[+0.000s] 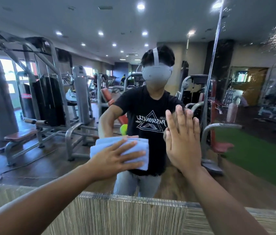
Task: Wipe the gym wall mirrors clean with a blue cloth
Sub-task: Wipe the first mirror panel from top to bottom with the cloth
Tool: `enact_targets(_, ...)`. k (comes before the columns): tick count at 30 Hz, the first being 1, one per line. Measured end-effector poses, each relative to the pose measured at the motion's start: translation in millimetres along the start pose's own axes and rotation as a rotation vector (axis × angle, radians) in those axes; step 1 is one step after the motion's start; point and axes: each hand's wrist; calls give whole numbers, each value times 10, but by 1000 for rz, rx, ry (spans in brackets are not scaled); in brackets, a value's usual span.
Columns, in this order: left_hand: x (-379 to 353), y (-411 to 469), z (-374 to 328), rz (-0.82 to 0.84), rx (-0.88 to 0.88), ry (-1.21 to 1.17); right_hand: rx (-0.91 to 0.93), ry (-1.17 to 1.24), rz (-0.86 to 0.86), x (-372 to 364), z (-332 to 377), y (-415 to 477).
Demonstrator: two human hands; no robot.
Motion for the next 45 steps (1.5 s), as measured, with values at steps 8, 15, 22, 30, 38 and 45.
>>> enact_targets(8, 518, 530, 946, -198, 346, 46, 52, -32, -43, 225, -441, -49)
enact_targets(15, 536, 1413, 1127, -329, 428, 100, -106, -81, -59, 313, -893, 41)
enact_targets(22, -22, 972, 6, -152, -37, -7, -90, -57, -44, 219, -1010, 19)
enact_targets(30, 123, 808, 308, -64, -150, -25, -100, -35, -84, 117, -1023, 22)
enact_targets(38, 621, 1616, 1136, -278, 333, 82, -96, -51, -101, 113, -1036, 19)
enact_targets(45, 59, 1268, 21, -98, -117, 1, -106, -56, -67, 156, -1062, 5)
Point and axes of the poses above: each hand's wrist, its own y-axis towards the middle knuckle, its own x-axis out of the back of the hand, z = x × y, and after that the axes turned 8 degrees about -x, right-handed
